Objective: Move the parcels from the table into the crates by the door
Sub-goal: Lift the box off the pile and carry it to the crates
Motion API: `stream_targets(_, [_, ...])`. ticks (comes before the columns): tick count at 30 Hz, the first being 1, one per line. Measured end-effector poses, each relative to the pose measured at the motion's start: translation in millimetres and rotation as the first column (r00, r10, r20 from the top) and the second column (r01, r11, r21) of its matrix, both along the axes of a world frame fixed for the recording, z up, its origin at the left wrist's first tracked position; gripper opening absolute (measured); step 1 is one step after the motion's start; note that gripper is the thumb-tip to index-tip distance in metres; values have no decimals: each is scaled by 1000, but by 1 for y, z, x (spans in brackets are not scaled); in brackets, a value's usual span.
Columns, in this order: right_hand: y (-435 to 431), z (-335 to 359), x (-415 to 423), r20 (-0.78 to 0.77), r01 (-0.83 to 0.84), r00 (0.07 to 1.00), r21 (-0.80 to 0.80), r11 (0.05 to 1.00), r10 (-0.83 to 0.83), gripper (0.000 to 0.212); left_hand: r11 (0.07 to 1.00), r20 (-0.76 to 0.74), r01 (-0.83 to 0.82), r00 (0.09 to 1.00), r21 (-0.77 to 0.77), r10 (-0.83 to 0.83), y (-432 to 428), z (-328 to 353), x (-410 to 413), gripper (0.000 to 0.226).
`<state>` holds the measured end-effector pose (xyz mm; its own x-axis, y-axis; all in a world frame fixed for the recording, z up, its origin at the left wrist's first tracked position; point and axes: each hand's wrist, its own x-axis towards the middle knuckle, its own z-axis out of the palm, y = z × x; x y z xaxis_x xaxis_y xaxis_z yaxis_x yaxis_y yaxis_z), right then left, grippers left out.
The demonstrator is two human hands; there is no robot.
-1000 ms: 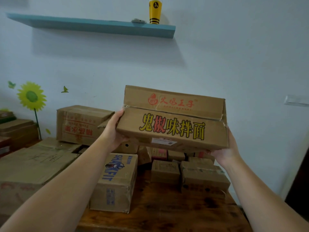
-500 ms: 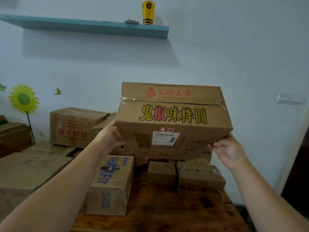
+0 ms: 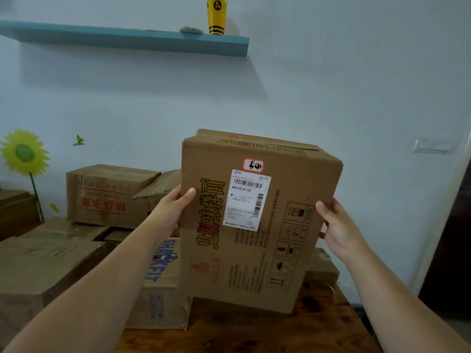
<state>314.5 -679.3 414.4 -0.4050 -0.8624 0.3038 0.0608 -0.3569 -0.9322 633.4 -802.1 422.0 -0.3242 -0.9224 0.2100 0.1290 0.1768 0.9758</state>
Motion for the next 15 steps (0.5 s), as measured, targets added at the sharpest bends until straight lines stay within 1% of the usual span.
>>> stream_targets(2, [-1, 0, 2, 96, -74, 992, -26, 997, 76, 38, 999, -3, 31, 1000, 16, -31, 2, -2, -3, 30])
stream_targets(3, [-1, 0, 2, 109, -96, 989, -28, 995, 98, 41, 999, -15, 47, 999, 23, -47, 3, -4, -3, 28])
stream_targets(5, [0, -1, 3, 60, -95, 994, -6, 995, 95, 48, 998, -13, 52, 999, 18, -52, 4, -5, -3, 30])
stream_targets(7, [0, -3, 1, -14, -39, 999, 27, 999, 39, 58, 999, 16, 38, 999, -1, -38, 4, -5, -3, 36])
stream_targets(8, [0, -4, 0, -19, 1, 1000, 35, 999, 0, 60, 1000, 27, 30, 999, -9, -30, 4, -6, -4, 41])
stream_targets(11, [0, -8, -5, 35, 72, 997, 16, 997, -73, 53, 1000, 32, 0, 999, 19, -1, 3, -12, -8, 59])
stream_targets(13, [1, -8, -7, 65, 54, 996, 3, 999, -54, 52, 998, 30, 25, 999, 53, -26, 2, -17, -12, 64])
stream_targets(15, [3, -9, -10, 80, 3, 997, 21, 1000, -5, 56, 993, 12, 71, 997, 99, -72, 1, -20, -16, 66])
